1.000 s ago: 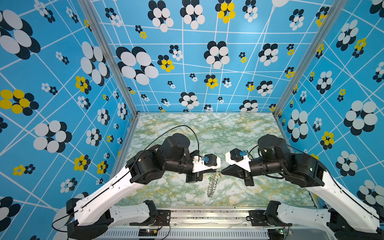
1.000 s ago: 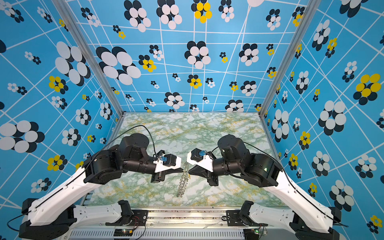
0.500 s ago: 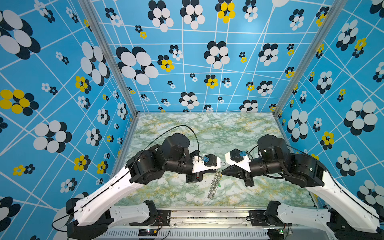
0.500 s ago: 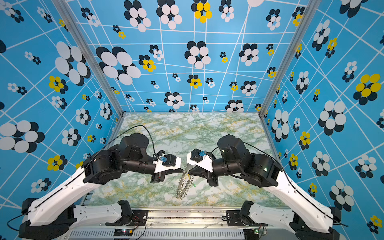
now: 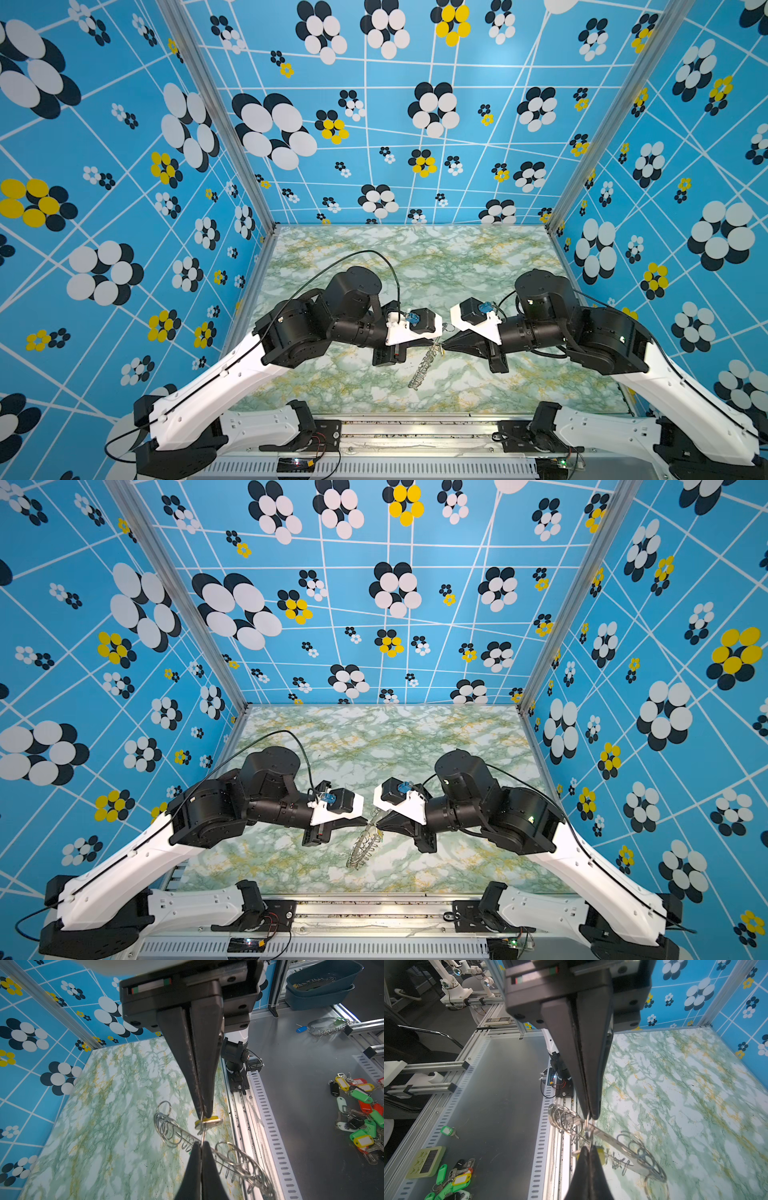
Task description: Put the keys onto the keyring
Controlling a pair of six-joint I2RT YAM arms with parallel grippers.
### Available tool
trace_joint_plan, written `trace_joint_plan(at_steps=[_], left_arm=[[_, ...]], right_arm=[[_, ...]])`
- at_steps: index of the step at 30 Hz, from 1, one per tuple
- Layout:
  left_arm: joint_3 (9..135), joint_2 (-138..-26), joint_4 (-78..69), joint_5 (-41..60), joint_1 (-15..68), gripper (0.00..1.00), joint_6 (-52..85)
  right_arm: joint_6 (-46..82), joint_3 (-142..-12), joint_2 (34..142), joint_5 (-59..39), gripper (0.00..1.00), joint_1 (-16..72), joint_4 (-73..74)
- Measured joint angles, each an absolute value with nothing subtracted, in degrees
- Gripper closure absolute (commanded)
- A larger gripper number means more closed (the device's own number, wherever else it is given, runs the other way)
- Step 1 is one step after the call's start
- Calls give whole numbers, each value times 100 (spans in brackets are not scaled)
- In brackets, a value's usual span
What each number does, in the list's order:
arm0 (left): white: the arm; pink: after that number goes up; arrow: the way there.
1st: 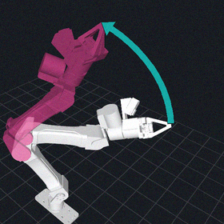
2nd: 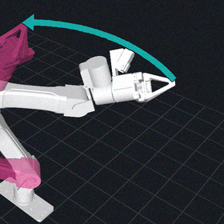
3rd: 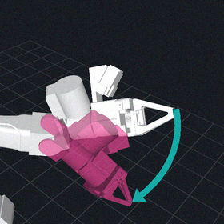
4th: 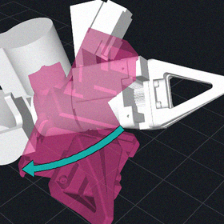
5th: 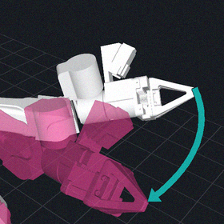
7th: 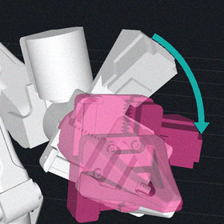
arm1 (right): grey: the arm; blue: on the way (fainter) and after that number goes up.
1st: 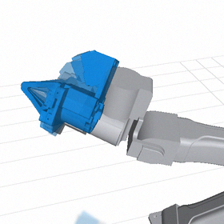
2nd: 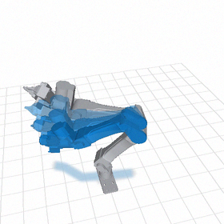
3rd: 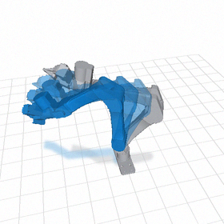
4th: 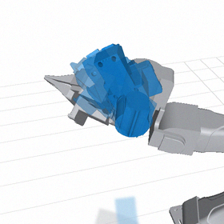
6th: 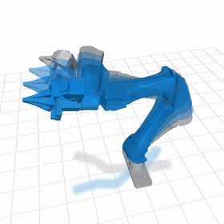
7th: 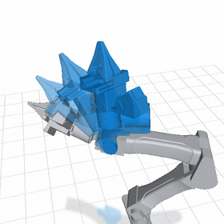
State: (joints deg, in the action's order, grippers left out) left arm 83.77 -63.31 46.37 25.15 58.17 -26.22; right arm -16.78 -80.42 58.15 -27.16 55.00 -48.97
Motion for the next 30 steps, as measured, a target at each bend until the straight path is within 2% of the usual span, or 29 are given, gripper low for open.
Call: trace_joint_plan(at_steps=[30], left_arm=[[8447,-6386,4720,2617,5833,100,-2622]], right_arm=[[-1673,-8042,5824,-2781,100,5548,-4906]])
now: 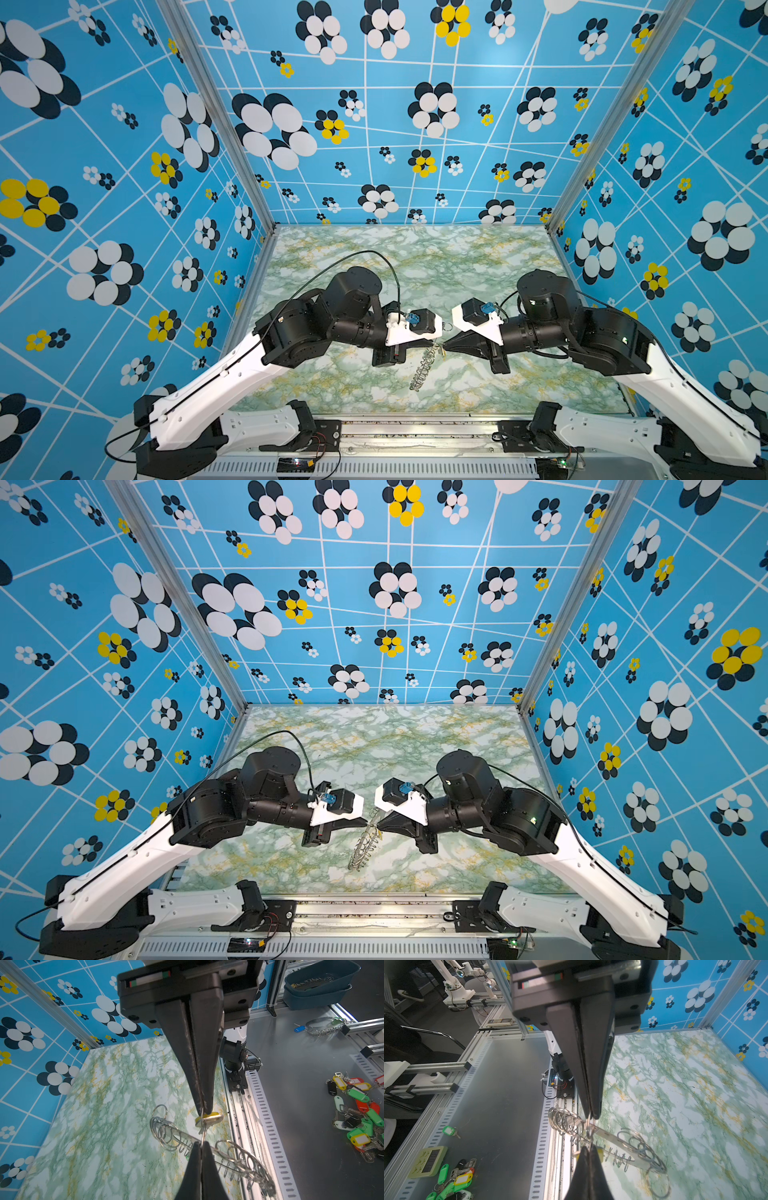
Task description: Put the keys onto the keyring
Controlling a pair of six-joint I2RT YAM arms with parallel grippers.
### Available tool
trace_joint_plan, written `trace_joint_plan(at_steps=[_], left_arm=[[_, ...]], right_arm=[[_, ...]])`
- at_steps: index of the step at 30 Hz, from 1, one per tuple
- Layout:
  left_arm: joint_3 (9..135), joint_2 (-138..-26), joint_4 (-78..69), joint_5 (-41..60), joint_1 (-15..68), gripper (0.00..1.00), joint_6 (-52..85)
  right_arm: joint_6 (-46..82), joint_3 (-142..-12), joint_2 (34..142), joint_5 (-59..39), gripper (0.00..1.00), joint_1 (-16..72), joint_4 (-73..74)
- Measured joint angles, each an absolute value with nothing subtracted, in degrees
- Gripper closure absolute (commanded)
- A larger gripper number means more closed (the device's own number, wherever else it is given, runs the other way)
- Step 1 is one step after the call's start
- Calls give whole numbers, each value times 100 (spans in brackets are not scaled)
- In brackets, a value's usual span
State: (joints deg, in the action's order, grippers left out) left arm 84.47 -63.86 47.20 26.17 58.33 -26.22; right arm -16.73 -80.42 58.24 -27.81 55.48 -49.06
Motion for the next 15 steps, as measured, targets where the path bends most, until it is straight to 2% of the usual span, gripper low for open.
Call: trace_joint_plan(at_steps=[15], left_arm=[[8447,-6388,4718,2663,5833,100,-2620]], right_arm=[[-1669,-8042,5784,-2818,100,5548,-4904]])
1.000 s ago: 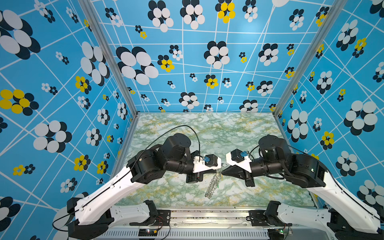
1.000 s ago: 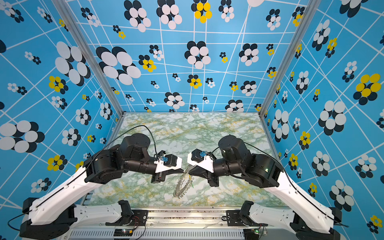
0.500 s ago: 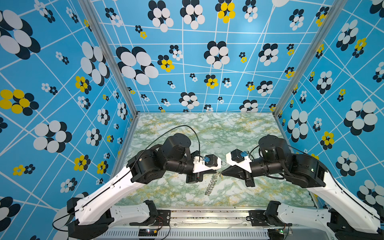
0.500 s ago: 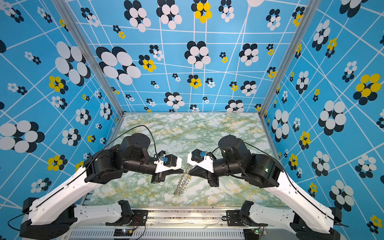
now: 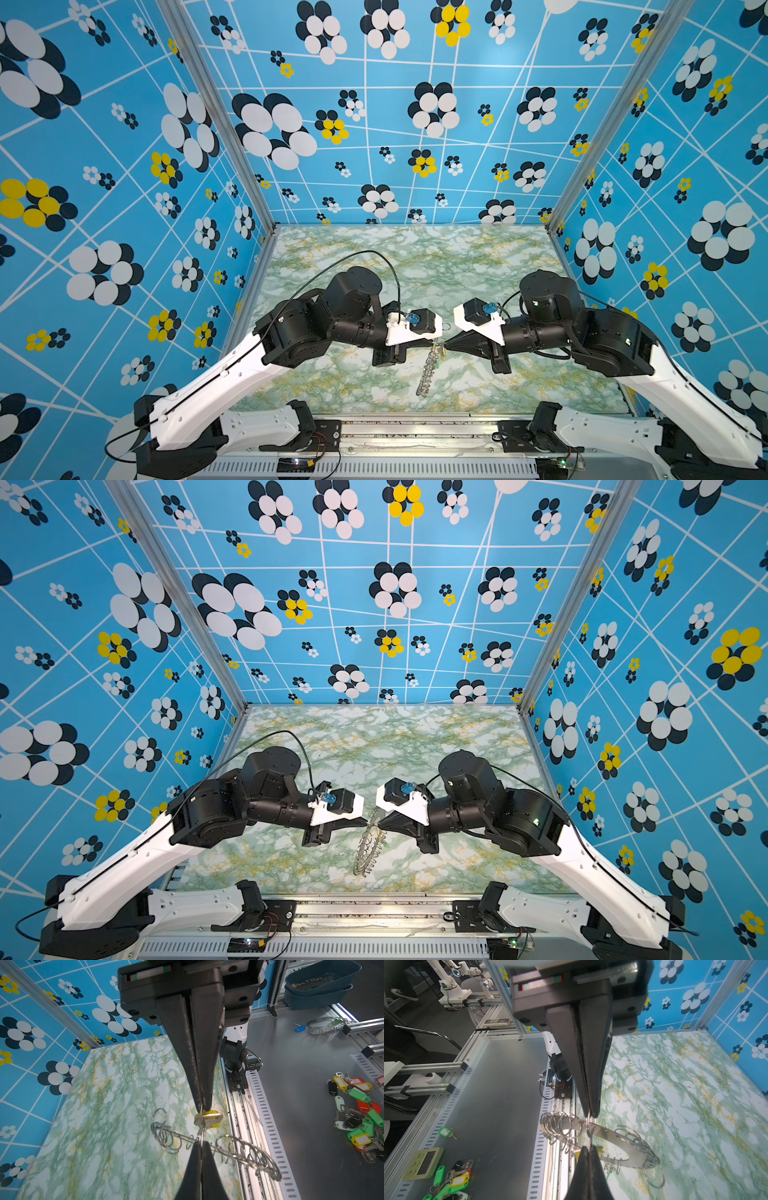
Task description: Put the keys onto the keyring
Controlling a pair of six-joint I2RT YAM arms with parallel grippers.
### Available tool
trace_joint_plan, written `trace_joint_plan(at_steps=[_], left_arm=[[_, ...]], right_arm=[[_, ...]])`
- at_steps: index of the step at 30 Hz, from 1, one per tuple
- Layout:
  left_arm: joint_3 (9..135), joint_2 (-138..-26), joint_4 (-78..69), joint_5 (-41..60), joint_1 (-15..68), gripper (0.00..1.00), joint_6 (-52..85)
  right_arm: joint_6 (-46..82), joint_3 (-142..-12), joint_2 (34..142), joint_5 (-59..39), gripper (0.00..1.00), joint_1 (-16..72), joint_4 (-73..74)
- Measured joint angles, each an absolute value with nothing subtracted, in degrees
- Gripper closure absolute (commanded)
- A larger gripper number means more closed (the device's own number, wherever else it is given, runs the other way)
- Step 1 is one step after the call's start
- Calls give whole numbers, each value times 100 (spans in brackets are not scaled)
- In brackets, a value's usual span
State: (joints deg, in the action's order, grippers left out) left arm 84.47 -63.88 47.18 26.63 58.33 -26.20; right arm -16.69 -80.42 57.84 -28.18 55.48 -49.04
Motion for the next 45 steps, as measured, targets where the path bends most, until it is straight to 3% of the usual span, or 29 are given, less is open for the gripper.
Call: trace_joint_plan(at_steps=[45], left_arm=[[9411,-7126,5948,2510,5929,100,-2770]], right_arm=[[-2078,-8075,5658,-1806,100,5951,-5144]])
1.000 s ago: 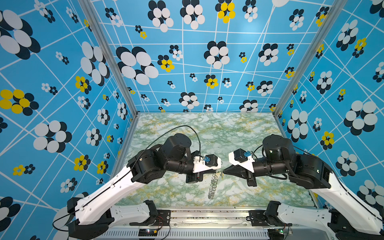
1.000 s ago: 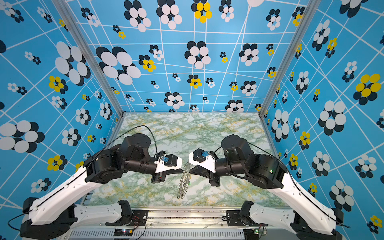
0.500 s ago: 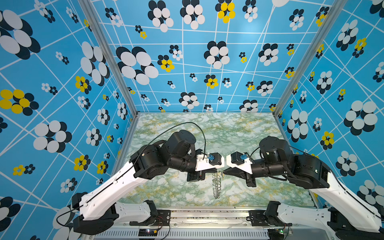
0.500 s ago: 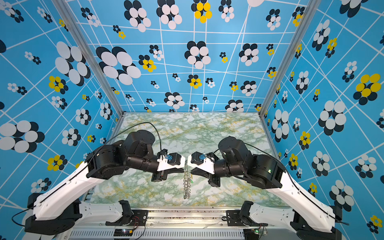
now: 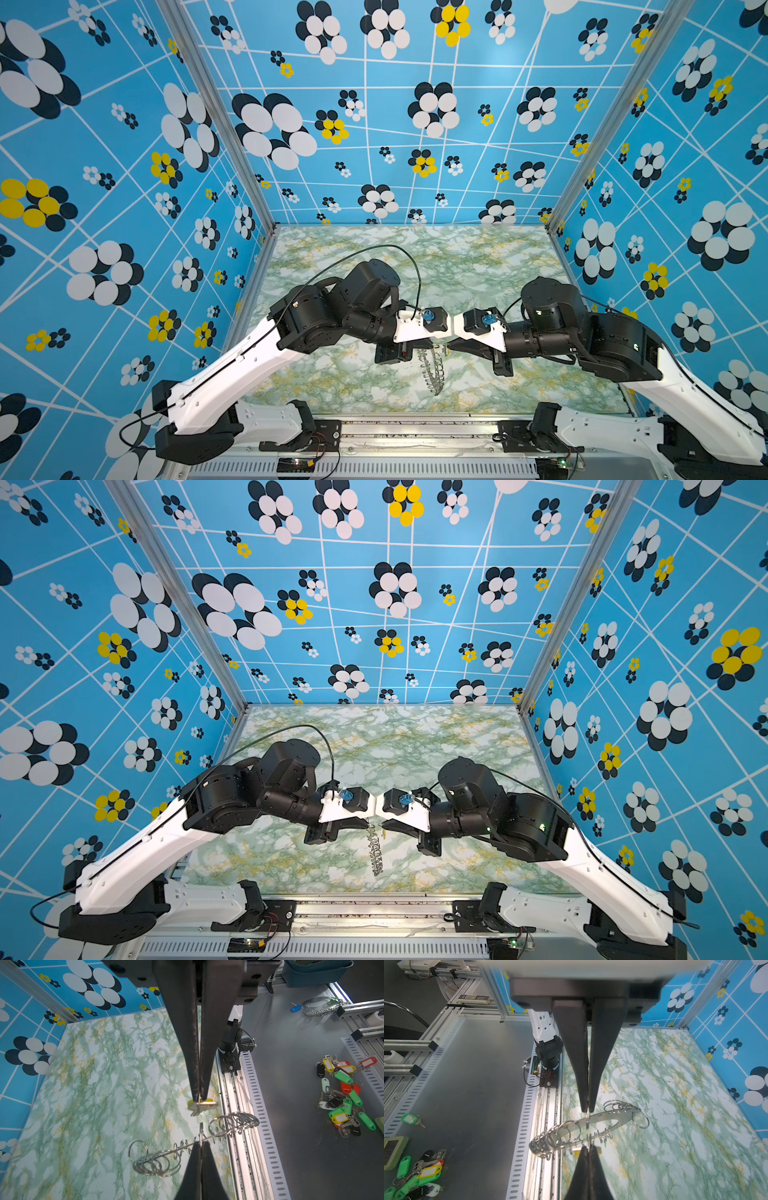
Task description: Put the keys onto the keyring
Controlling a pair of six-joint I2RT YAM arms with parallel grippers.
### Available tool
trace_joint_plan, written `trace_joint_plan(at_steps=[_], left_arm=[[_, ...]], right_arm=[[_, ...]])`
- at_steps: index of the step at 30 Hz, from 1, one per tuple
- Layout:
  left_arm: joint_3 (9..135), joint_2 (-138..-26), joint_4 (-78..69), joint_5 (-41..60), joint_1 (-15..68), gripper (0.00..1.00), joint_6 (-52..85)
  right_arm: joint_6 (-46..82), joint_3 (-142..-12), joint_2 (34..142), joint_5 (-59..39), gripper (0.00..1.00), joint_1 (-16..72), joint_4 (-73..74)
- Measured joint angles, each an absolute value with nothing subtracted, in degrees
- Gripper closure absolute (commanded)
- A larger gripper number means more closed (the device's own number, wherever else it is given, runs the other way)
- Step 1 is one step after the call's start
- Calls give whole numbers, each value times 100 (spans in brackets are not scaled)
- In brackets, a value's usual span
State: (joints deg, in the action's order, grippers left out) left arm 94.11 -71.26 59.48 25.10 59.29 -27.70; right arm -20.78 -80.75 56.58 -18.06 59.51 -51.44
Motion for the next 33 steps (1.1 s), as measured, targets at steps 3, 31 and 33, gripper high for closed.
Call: trace_joint_plan(at_steps=[3,31,33], left_arm=[[9426,-7144,5961,2517,5929,100,-2770],[9426,-7157,5979,2580,5929,100,-2768],[9426,-7157,5981,2580,5929,100,-2768]], right_arm=[[-2075,-8012,5647,-1806,100,5961,-5041],[-2010,-7937,5634,-2008,100,5961,-4906],[-2005,-7937,5634,-2023,100,5961,-4906]])
